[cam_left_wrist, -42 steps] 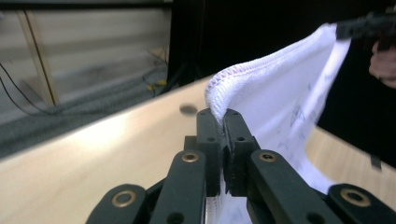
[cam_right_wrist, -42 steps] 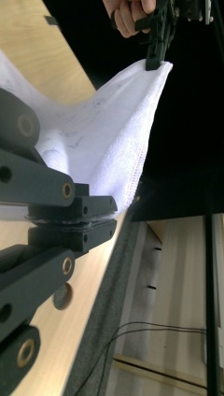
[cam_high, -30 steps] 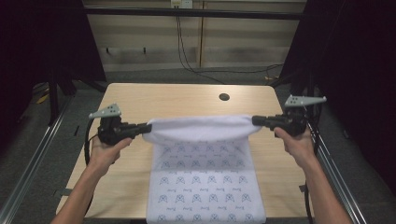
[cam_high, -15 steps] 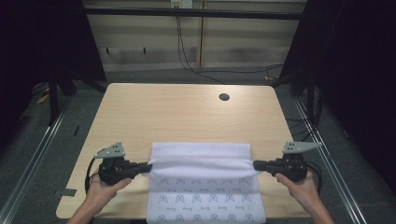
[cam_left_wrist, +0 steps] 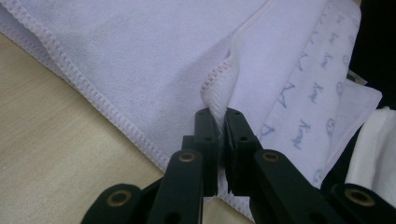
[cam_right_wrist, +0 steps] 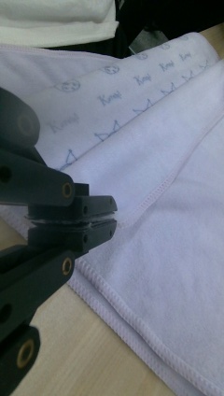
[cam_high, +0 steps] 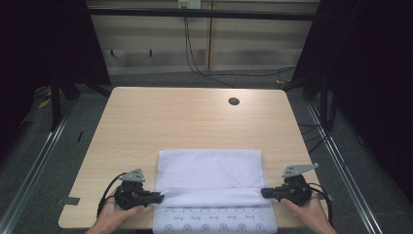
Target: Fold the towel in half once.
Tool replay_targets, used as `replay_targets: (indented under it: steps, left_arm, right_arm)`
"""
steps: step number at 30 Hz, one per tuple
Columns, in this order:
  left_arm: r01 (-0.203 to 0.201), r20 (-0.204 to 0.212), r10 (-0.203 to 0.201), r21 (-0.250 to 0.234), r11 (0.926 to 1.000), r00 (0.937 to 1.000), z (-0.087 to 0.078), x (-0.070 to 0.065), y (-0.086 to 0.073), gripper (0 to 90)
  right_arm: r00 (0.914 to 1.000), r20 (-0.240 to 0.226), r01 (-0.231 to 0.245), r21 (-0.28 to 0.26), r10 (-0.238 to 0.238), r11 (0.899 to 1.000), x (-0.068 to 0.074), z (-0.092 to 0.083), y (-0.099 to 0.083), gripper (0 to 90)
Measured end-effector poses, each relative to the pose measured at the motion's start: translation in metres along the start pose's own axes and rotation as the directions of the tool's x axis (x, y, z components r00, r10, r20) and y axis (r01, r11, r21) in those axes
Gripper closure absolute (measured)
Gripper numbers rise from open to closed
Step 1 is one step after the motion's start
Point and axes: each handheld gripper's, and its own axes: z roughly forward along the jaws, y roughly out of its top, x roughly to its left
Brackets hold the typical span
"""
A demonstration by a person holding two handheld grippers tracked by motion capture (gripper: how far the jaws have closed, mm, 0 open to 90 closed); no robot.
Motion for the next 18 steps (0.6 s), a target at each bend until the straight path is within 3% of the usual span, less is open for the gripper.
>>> replay_targets:
  steps: [4,8,13,16,18]
  left_arm:
    - [0.001,-0.021,0.0,0.025,0.9997,0.9998,0.003,0.0,-0.001,85.8]
    - [-0.001,-0.033,0.001,0.013,0.9999,0.9995,0.006,0.005,0.001,86.2]
    - [0.016,-0.032,-0.017,-0.009,0.9998,0.9993,0.009,0.019,0.007,86.7]
    - [-0.016,-0.088,0.016,-0.007,0.9998,0.996,0.011,0.024,0.015,86.8]
    - [-0.019,-0.1,0.017,-0.015,0.9997,0.9948,0.013,0.031,0.021,86.8]
  right_arm:
    - [1.0,0.006,0.005,0.032,-0.006,0.999,-0.001,0.005,-0.001,87.8]
    - [0.9999,0.012,0.01,0.059,-0.011,0.998,-0.003,0.013,0.0,87.8]
    - [0.9986,0.053,0.004,0.051,-0.007,0.999,-0.005,0.018,0.006,88.0]
    - [0.9974,0.071,-0.009,0.032,0.006,0.999,-0.011,0.022,0.011,88.0]
    - [0.9961,0.087,-0.018,0.026,0.016,1.0,-0.014,0.025,0.016,88.0]
